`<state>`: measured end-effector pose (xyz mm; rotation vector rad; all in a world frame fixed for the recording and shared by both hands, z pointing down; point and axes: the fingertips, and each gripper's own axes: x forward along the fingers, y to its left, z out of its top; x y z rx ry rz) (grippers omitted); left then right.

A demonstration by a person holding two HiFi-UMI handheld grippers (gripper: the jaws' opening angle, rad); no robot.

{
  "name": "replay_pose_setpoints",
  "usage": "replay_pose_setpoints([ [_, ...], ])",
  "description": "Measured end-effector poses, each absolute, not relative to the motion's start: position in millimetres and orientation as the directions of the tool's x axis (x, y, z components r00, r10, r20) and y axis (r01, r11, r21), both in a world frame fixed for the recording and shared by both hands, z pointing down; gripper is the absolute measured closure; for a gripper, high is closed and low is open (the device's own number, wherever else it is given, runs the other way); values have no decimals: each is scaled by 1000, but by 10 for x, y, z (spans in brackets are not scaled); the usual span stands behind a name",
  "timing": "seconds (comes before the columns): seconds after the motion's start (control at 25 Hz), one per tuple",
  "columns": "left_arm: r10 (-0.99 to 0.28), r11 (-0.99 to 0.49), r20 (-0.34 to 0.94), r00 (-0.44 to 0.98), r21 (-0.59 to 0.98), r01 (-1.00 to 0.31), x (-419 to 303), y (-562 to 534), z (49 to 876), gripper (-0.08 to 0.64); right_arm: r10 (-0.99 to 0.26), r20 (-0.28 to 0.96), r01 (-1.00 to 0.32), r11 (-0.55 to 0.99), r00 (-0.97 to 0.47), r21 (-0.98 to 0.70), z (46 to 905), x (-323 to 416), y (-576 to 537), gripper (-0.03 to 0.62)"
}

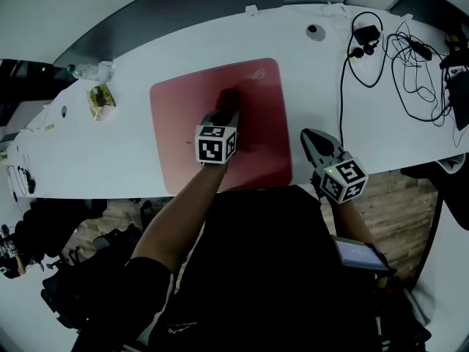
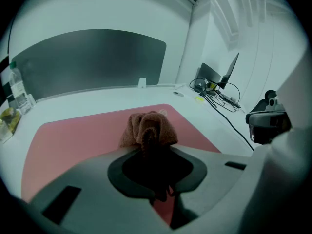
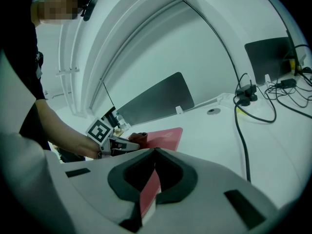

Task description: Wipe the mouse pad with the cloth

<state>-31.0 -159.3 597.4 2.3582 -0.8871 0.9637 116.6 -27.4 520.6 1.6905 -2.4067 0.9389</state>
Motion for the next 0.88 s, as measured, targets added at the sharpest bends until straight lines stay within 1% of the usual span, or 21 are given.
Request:
replay_pose_setpoints([
  [0.44, -326, -748, 725, 607, 195, -635, 506, -1352, 5963, 486, -824, 367, -853, 240, -431, -463, 5245, 1417, -187, 568],
  [0.68, -257, -792, 713, 652, 231, -564, 945, -1113, 5963, 486, -824, 363, -848, 240, -436, -473, 5262, 1563, -140, 567],
  [0.88, -200, -800, 703, 683, 285, -528, 1157, -996, 5955, 486, -821, 359, -841, 241, -443, -485, 5280, 1650, -134, 567],
])
